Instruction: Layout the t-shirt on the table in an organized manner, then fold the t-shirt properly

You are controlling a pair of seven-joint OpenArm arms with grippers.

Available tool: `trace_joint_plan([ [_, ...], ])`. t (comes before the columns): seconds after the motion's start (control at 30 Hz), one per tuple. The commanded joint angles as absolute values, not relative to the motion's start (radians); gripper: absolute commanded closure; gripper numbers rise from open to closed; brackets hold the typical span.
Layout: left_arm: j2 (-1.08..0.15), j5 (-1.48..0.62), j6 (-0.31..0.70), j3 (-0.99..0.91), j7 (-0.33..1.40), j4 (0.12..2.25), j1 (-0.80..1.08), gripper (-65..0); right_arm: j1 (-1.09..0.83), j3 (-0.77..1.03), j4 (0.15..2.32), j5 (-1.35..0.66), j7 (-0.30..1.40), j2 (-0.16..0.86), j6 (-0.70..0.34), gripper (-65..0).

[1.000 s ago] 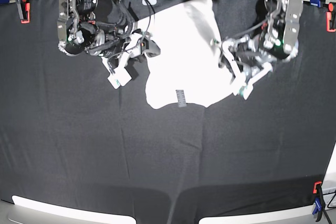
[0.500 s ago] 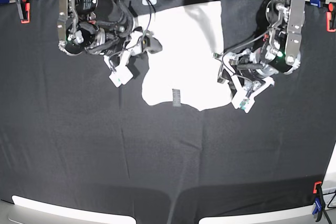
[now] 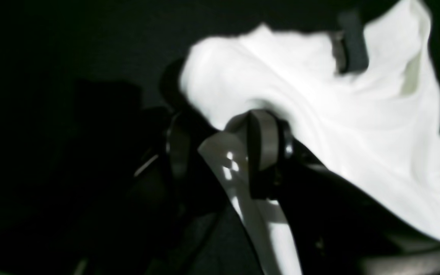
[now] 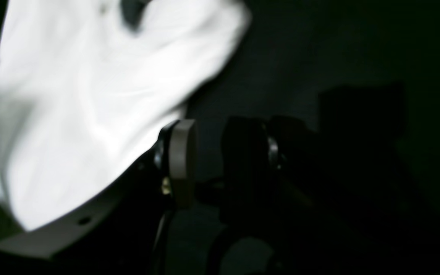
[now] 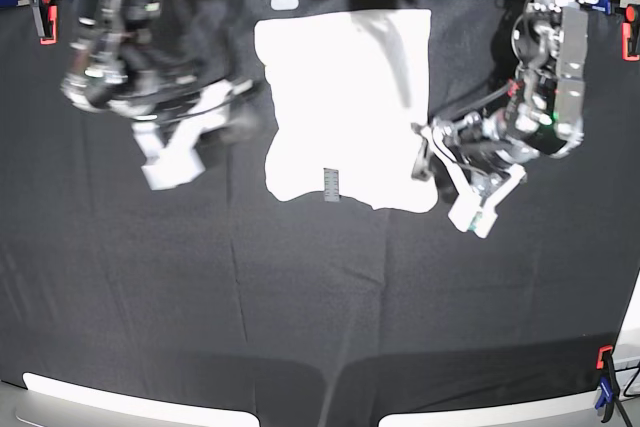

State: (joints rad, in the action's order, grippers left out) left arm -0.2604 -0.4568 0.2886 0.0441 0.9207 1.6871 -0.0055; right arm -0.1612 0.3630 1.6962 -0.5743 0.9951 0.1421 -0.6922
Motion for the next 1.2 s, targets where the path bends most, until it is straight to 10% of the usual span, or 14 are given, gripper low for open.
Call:
trace_joint_plan([
  [0.0,-0.27,-0.465,0.288,0.014,0.9,1.703,-0.019,-23.0,-0.15,0.395,1.724,-0.594,0.974,0.149,-0.698,-22.0],
  [0.8,-0.27,-0.248,0.427,-0.151,1.025,2.292,0.666,-23.0,-0.771,0.584,2.238,-0.74,1.131,0.149,-0.698,-22.0],
  [1.17,-0.312,-0.29,0.372,-0.149,0.957,2.138,1.01,-23.0,-1.172,0.408,2.155,-0.652,1.117,0.154,-0.698,-22.0],
])
